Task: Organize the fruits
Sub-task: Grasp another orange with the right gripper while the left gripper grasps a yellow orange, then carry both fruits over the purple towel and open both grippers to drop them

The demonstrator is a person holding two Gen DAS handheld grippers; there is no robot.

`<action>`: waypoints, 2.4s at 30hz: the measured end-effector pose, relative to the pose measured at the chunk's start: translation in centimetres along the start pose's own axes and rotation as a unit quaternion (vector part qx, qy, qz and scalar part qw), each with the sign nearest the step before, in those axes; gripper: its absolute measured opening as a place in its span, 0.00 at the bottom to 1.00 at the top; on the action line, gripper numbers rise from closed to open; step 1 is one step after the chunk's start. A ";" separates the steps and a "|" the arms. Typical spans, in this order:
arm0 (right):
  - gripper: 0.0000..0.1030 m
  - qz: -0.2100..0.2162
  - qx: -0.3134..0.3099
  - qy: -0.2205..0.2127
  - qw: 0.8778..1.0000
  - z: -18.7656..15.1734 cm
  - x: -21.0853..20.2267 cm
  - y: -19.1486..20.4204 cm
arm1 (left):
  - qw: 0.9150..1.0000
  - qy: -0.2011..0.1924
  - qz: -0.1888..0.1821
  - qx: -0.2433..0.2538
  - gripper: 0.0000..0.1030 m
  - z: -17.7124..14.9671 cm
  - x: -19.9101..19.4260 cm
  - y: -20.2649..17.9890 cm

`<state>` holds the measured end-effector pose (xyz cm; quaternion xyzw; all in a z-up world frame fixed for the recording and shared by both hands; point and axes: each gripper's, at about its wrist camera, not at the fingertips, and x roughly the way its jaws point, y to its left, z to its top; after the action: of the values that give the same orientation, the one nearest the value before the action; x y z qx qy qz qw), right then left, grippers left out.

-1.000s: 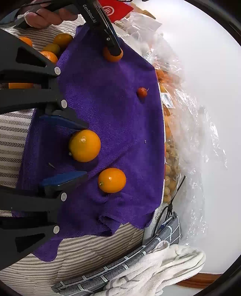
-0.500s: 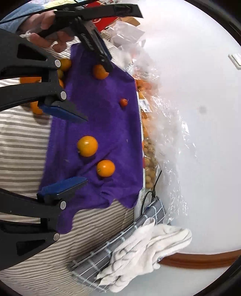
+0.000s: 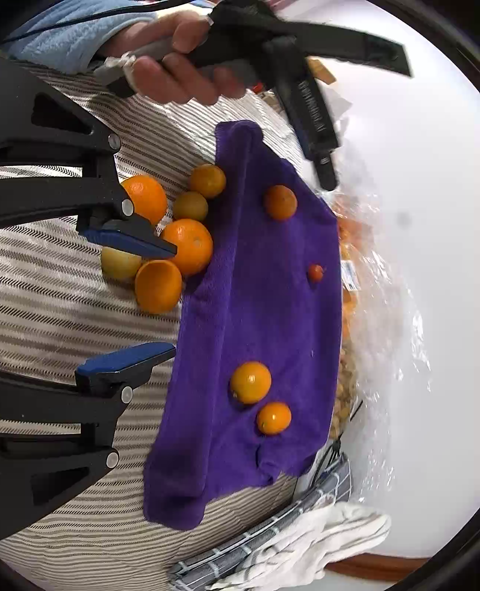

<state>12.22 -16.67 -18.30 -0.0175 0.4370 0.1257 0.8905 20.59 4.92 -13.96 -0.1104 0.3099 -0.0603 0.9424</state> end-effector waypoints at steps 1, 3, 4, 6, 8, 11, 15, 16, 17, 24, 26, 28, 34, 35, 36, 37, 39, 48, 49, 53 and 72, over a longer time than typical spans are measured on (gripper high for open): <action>0.46 -0.001 -0.001 0.005 1.000 0.1 0.3 0.1 | 1.000 -0.001 0.003 -0.002 0.53 0.1 -0.3 0.2; 0.46 -0.009 0.004 0.026 1.000 0.1 1.3 0.0 | 1.000 0.000 0.012 -0.007 0.53 0.3 -1.0 0.7; 0.46 -0.004 0.007 0.030 1.000 0.1 1.5 0.0 | 1.000 0.007 0.018 -0.007 0.53 0.5 -1.2 0.8; 0.46 0.011 0.021 0.036 0.999 0.2 1.8 -0.5 | 0.999 0.026 0.027 0.001 0.53 0.8 -1.5 0.9; 0.46 0.027 0.034 0.041 0.998 0.2 2.0 -1.0 | 0.999 0.028 0.029 0.010 0.53 0.6 -2.5 1.2; 0.38 0.040 0.039 0.039 0.998 0.1 2.1 -1.1 | 0.999 0.048 0.019 0.013 0.53 -0.3 -3.8 1.7; 0.36 0.031 0.038 0.033 0.998 -0.2 1.9 -0.7 | 0.997 0.075 -0.003 0.003 0.53 -2.5 -5.1 2.5; 0.36 0.027 0.034 0.030 0.999 -0.2 1.8 -0.6 | 0.996 0.085 -0.008 0.003 0.53 -3.2 -5.3 2.6; 0.36 0.022 0.032 0.027 0.999 -0.3 1.6 -0.5 | 0.996 0.091 -0.010 0.003 0.53 -3.6 -5.3 2.6; 0.36 -0.020 0.033 0.000 0.999 -0.9 -0.6 -2.6 | 0.990 0.130 -0.057 -0.008 0.53 -6.1 -4.7 1.7; 0.36 -0.035 0.034 -0.006 0.999 -1.2 -1.1 -3.6 | 0.987 0.142 -0.075 -0.023 0.53 -6.1 -4.0 1.2; 0.36 -0.037 0.040 -0.006 0.999 -1.5 -1.2 -4.5 | 0.984 0.151 -0.084 -0.031 0.53 -6.1 -3.3 0.5; 0.37 -0.037 0.056 0.003 0.998 -1.9 -0.6 -6.4 | 0.980 0.169 -0.097 -0.048 0.53 -6.5 -1.3 -0.5; 0.37 -0.037 0.057 0.002 0.998 -1.9 -0.5 -6.5 | 0.978 0.174 -0.098 -0.052 0.53 -6.6 -0.9 -0.5; 0.37 -0.037 0.058 0.002 0.998 -1.9 -0.3 -6.5 | 0.977 0.179 -0.099 -0.055 0.53 -6.7 -0.7 -0.5; 0.37 -0.037 0.058 0.003 0.998 -1.8 0.0 -6.5 | 0.976 0.182 -0.101 -0.056 0.53 -6.8 -0.5 -0.6; 0.37 -0.039 0.054 -0.001 0.998 -1.7 0.2 -6.4 | 0.976 0.184 -0.103 -0.054 0.54 -6.8 -0.2 -0.6; 0.39 -0.048 0.054 0.012 0.997 -1.0 1.3 -6.8 | 0.977 0.182 -0.100 -0.051 0.56 -7.1 0.6 -0.9; 0.39 -0.049 0.054 0.008 0.997 -1.0 1.4 -6.8 | 0.978 0.177 -0.101 -0.051 0.56 -7.3 0.6 -0.8; 0.37 -0.046 0.055 0.003 0.997 -1.0 1.4 -6.8 | 0.977 0.172 -0.108 -0.056 0.41 -7.1 0.5 -0.7; 0.37 -0.038 0.066 -0.048 0.996 -1.9 -0.9 -7.0 | 0.988 0.087 -0.118 -0.053 0.39 -7.1 -2.9 -0.2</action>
<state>11.85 -23.86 -19.33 0.0309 0.4002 0.0633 0.9137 13.98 4.02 -17.78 -0.1903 0.3782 -0.1645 0.8909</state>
